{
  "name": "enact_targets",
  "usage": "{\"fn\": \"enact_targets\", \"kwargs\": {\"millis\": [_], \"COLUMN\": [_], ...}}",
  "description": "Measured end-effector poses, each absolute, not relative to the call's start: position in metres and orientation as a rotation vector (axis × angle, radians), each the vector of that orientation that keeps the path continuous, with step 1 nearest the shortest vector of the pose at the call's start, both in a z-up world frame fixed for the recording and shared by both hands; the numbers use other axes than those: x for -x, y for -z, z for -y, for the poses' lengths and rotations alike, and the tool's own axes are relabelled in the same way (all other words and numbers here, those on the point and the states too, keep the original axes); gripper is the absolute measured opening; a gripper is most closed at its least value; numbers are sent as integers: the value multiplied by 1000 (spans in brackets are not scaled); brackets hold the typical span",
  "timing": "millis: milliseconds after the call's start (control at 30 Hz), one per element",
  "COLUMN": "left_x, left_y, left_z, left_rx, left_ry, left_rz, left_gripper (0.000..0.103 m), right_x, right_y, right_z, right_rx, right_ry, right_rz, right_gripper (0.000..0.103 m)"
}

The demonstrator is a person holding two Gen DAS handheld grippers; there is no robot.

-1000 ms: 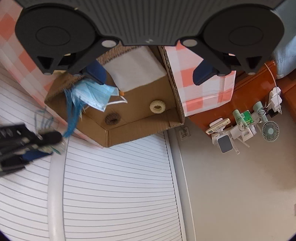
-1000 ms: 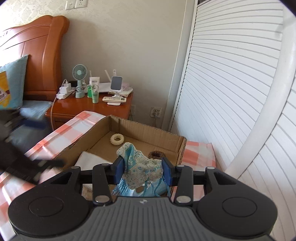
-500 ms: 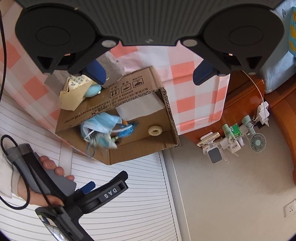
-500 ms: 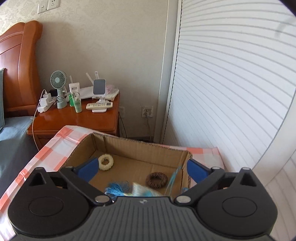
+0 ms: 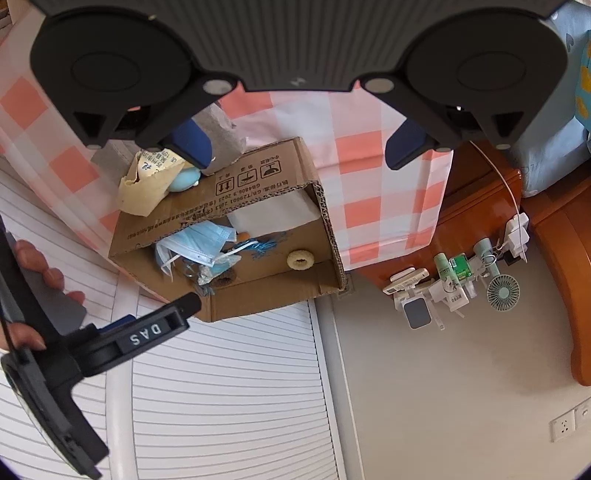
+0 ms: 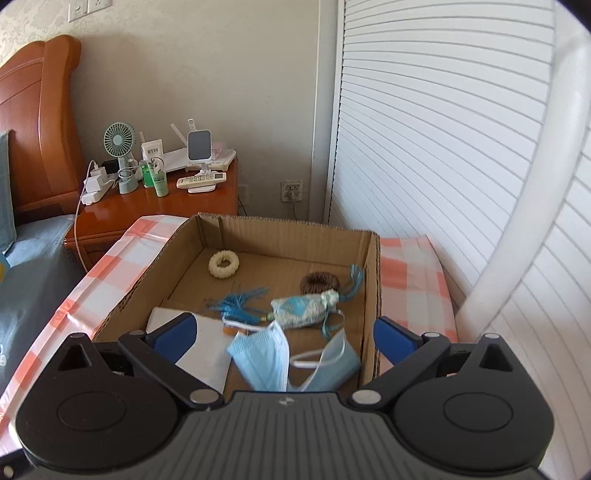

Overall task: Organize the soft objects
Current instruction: 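Move the right tool to the grey felt pouch while the left tool approaches the grey felt pad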

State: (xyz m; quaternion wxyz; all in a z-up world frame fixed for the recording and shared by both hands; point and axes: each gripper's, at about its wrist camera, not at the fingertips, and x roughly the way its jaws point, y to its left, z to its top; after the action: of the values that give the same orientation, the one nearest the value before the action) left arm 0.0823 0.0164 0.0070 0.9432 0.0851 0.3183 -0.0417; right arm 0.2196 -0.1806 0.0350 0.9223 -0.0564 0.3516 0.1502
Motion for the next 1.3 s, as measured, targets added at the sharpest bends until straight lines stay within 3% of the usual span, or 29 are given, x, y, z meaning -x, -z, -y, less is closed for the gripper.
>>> {"fn": "enact_targets", "kwargs": {"millis": [300, 633, 867, 1300], "left_x": [-69, -45, -37, -68], "left_y": [-4, 3, 12, 30], "left_z": [-20, -30, -36, -15], "left_rx": [-183, -213, -214, -191], "left_ry": [93, 112, 133, 183], "left_rz": [-661, -669, -682, -760], "left_gripper": [100, 100, 102, 102], "right_x": [-148, -101, -94, -110], "right_y": [-14, 47, 84, 93], "right_z": [202, 209, 198, 193], "right_rx": [62, 70, 115, 148], "right_ry": [-269, -156, -140, -195], "right_rz": [-718, -835, -904, -814], "right_gripper": [103, 103, 103, 103]}}
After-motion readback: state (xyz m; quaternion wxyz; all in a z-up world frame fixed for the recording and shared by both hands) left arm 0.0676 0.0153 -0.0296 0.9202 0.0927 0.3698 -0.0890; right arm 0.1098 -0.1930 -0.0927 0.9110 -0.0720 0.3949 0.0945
